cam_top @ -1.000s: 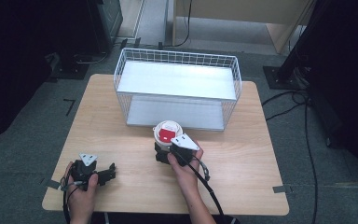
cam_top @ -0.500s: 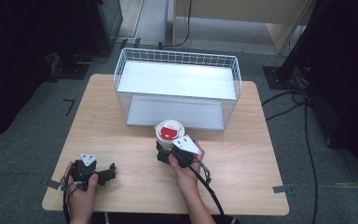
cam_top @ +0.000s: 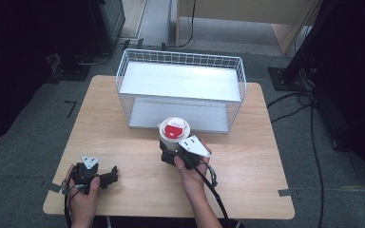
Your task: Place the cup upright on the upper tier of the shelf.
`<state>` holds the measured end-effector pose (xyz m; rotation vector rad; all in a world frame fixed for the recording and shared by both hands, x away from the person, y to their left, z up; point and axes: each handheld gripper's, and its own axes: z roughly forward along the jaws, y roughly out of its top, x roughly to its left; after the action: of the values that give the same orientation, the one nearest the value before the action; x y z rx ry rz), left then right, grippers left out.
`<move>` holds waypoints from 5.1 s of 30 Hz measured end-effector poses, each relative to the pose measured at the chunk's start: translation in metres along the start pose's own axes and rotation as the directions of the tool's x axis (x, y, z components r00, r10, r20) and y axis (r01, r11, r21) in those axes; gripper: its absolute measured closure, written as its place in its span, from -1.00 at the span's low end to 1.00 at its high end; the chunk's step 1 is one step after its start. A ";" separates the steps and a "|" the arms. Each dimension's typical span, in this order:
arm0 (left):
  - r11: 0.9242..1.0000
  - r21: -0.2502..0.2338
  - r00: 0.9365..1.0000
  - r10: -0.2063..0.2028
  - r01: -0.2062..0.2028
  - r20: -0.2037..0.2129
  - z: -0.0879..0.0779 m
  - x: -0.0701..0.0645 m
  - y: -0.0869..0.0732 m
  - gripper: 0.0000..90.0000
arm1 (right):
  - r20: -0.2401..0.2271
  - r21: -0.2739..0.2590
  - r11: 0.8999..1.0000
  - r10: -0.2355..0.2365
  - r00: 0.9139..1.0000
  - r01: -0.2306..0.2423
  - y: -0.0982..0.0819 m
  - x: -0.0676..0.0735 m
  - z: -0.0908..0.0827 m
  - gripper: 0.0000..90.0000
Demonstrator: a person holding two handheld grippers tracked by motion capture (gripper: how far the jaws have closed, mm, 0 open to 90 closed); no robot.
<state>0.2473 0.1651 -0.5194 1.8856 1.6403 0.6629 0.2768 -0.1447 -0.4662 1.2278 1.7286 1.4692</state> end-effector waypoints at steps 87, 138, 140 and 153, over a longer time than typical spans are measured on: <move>1.000 0.000 1.000 0.001 -0.001 -0.001 0.000 0.000 0.000 -1.00 | 0.161 -0.193 0.974 -0.086 0.983 0.117 0.174 -0.066 0.035 -0.73; 1.000 -0.003 1.000 -0.002 0.002 -0.002 0.001 -0.001 0.000 -1.00 | 0.146 -0.144 0.989 0.007 0.989 0.014 0.188 -0.096 0.063 -0.99; 1.000 -0.002 1.000 -0.004 0.004 0.000 0.001 -0.001 0.000 -1.00 | 0.145 -0.142 0.990 0.004 0.989 0.017 0.187 -0.096 0.062 -0.99; 1.000 0.001 1.000 0.001 -0.001 0.000 0.000 -0.001 0.000 -1.00 | 0.133 -0.121 0.991 -0.043 0.990 0.060 0.167 -0.096 0.044 -0.99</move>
<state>0.2478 0.1644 -0.5194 1.8870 1.6404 0.6618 0.4036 -0.2128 -0.3306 1.1776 1.5478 1.4121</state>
